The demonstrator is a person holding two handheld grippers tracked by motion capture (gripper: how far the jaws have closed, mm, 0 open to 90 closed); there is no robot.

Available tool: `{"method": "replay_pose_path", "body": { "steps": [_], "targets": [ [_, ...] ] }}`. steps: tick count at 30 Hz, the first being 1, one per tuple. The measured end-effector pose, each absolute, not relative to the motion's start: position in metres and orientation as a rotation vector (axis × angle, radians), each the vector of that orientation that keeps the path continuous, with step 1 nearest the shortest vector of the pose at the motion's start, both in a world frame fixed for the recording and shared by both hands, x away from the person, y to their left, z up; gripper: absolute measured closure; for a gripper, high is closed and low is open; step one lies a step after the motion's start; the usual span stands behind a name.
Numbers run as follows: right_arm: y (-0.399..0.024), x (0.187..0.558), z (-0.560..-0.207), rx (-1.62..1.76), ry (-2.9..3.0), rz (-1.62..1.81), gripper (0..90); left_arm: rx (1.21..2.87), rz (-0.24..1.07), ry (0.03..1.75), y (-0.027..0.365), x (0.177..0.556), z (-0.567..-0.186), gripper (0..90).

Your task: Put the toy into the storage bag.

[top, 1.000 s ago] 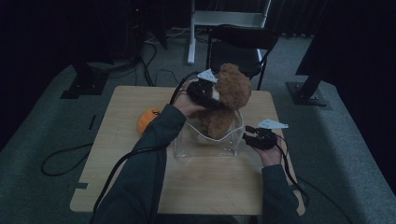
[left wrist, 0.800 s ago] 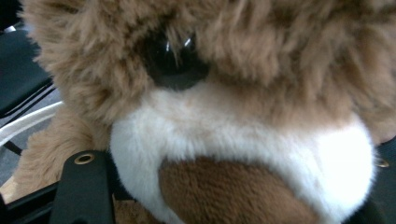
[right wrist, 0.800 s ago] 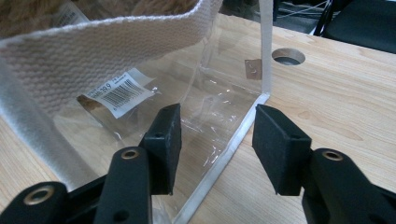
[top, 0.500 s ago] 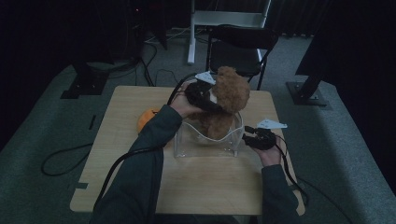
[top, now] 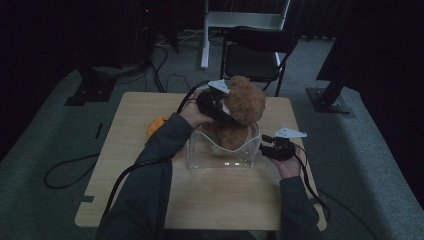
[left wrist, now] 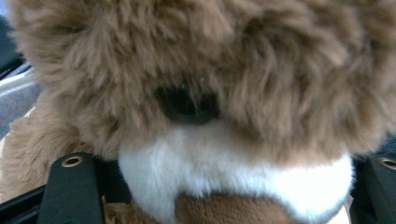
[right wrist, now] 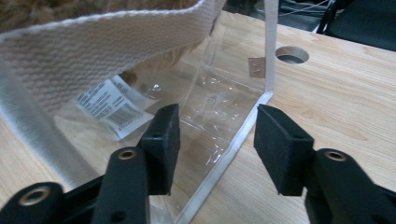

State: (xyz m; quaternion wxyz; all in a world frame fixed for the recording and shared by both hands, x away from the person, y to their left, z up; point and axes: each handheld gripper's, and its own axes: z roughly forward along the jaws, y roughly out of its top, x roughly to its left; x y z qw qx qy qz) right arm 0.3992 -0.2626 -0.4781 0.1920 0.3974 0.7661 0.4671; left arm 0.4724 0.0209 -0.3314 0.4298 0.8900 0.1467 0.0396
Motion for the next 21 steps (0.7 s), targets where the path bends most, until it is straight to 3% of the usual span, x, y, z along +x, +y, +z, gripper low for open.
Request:
{"method": "replay_pose_path", "body": {
  "steps": [21],
  "targets": [
    [-0.2608, 0.3994, -0.4793, 1.125, 2.171, 1.312, 48.1, 2.277, 0.148, 0.354, 0.0204, 0.4686, -0.3286, 25.8]
  ]
}}
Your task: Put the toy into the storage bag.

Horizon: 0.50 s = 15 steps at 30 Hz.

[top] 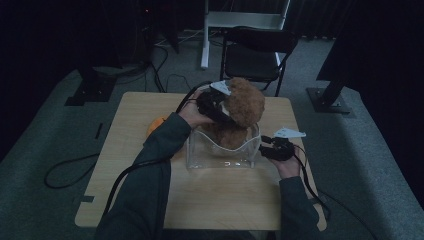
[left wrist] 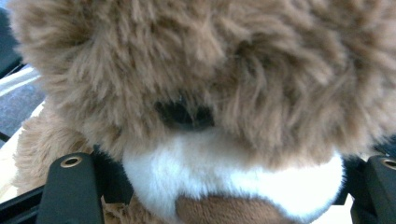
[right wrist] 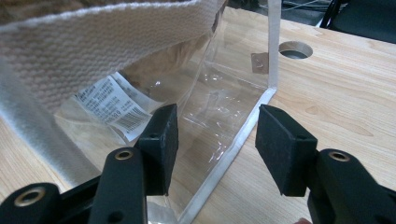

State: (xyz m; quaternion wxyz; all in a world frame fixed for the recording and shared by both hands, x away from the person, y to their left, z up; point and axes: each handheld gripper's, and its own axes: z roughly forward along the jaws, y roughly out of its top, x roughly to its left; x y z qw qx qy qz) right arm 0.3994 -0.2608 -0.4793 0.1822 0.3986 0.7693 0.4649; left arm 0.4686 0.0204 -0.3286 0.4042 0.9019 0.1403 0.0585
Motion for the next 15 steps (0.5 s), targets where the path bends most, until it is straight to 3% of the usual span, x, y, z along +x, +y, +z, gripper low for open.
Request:
{"method": "replay_pose_path", "body": {
  "steps": [15],
  "targets": [
    [-0.258, 0.399, -0.480, 1.129, 2.174, 1.303, 42.4, 2.347, 0.168, 0.281, 0.025, 0.458, -0.320, 26.6]
  ]
}}
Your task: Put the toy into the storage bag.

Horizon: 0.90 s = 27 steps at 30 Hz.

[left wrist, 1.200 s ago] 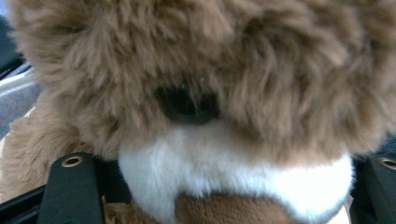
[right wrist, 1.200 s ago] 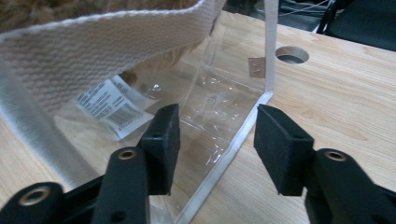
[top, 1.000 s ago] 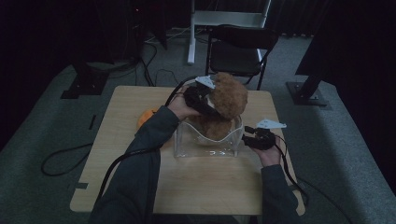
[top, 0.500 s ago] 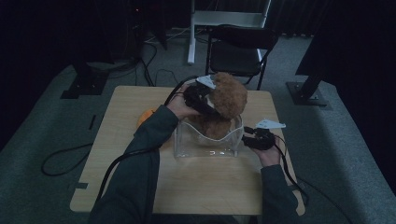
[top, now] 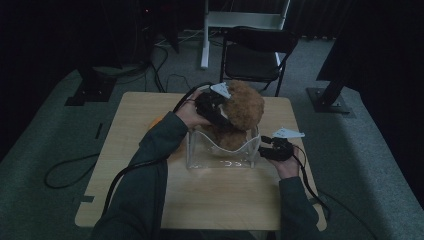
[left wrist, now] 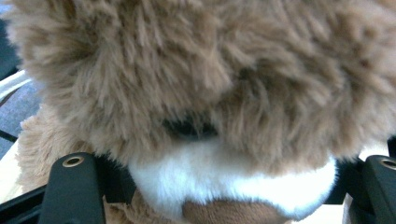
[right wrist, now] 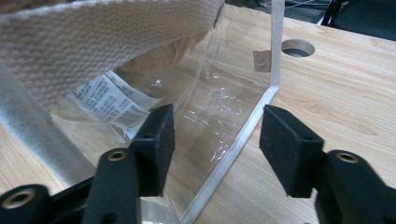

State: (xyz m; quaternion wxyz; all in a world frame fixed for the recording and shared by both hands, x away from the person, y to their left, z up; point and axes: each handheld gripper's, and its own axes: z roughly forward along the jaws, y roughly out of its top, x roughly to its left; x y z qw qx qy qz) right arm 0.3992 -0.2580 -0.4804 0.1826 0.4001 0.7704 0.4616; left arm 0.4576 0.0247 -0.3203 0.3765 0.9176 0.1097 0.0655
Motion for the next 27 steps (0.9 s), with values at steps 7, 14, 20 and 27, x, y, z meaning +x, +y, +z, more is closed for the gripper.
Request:
{"method": "replay_pose_path", "body": {
  "steps": [7, 14, 20, 27],
  "targets": [
    [-0.2576, 0.3996, -0.4795, 1.148, 2.162, 1.291, 34.6, 2.335, 0.244, 0.311, 0.0279, 0.4562, -0.3189, 25.2],
    [-0.2573, 0.4001, -0.4800, 1.159, 2.162, 1.288, 31.8, 2.332, 0.352, 0.289, 0.0238, 0.4512, -0.3227, 24.1],
    [-0.2576, 0.4002, -0.4798, 1.160, 2.162, 1.287, 30.4, 2.308, 0.352, 0.270, 0.0232, 0.4520, -0.3264, 24.1],
    [-0.2589, 0.4003, -0.4791, 1.179, 2.146, 1.285, 27.4, 2.299, 0.367, 0.239, 0.0283, 0.4502, -0.3270, 24.2]
  ]
}}
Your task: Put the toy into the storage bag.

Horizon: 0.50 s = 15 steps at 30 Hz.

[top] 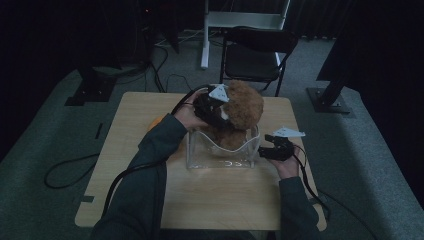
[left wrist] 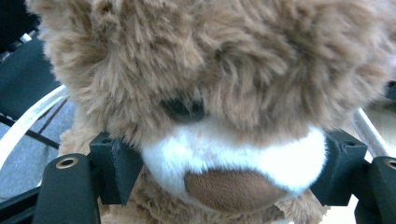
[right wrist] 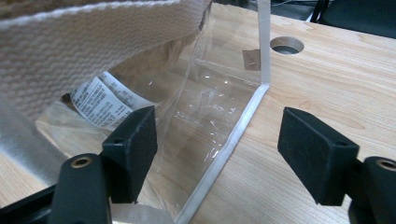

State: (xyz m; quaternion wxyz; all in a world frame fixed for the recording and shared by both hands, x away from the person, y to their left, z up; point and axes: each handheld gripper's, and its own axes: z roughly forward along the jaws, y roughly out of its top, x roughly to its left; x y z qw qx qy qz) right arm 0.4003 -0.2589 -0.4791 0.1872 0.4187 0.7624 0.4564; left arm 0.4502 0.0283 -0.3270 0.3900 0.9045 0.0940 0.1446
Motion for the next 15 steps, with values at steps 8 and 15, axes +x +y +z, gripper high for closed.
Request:
{"method": "replay_pose_path", "body": {
  "steps": [8, 15],
  "targets": [
    [-0.2575, 0.4007, -0.4796, 1.176, 2.155, 1.291, 26.9, 2.259, 0.312, 0.231, 0.0353, 0.4520, -0.3289, 25.2],
    [-0.2558, 0.4008, -0.4790, 1.166, 2.161, 1.288, 26.9, 2.271, 0.299, 0.212, 0.0302, 0.4514, -0.3332, 26.4]
  ]
}}
